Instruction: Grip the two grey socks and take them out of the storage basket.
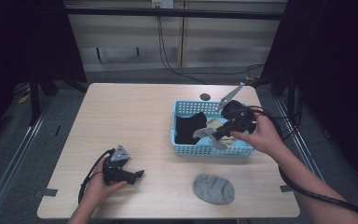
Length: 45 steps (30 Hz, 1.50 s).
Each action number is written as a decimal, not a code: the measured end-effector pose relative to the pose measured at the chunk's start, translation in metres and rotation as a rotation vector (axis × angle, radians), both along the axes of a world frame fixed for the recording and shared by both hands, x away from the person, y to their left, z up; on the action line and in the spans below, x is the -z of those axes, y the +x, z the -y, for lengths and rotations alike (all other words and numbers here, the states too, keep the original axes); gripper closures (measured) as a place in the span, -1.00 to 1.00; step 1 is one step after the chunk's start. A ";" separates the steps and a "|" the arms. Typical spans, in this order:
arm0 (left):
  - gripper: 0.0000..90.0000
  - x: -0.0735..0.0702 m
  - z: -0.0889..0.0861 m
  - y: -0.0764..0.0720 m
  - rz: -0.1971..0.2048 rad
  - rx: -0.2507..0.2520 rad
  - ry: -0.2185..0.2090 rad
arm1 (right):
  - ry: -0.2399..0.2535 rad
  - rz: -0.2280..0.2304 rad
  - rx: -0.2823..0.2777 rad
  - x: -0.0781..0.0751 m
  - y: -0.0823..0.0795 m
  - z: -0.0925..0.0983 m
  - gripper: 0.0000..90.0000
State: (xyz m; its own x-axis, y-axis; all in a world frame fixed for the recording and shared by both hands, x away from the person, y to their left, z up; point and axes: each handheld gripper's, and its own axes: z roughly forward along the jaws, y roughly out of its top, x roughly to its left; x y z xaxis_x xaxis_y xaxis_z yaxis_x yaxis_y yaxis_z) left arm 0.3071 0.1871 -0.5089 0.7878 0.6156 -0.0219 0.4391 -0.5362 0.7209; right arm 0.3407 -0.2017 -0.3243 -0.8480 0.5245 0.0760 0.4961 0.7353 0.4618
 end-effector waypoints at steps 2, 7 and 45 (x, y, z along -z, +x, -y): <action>-0.72 0.000 0.000 0.000 0.003 0.002 0.004 | 0.003 0.006 -0.014 -0.001 -0.002 -0.001 0.91; -0.72 0.000 0.000 0.000 0.001 0.001 0.002 | 0.012 0.011 -0.037 -0.005 -0.011 -0.006 0.91; -0.72 0.000 0.000 0.000 0.003 0.002 0.002 | 0.027 -0.069 -0.168 0.043 -0.030 -0.057 0.55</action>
State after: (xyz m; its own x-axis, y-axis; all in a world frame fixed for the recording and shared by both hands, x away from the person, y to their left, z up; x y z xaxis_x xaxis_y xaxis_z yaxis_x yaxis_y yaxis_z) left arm 0.3076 0.1873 -0.5087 0.7892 0.6139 -0.0186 0.4360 -0.5386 0.7210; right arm 0.3112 -0.1442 -0.3670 -0.9158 0.3730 0.1489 0.3985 0.7983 0.4516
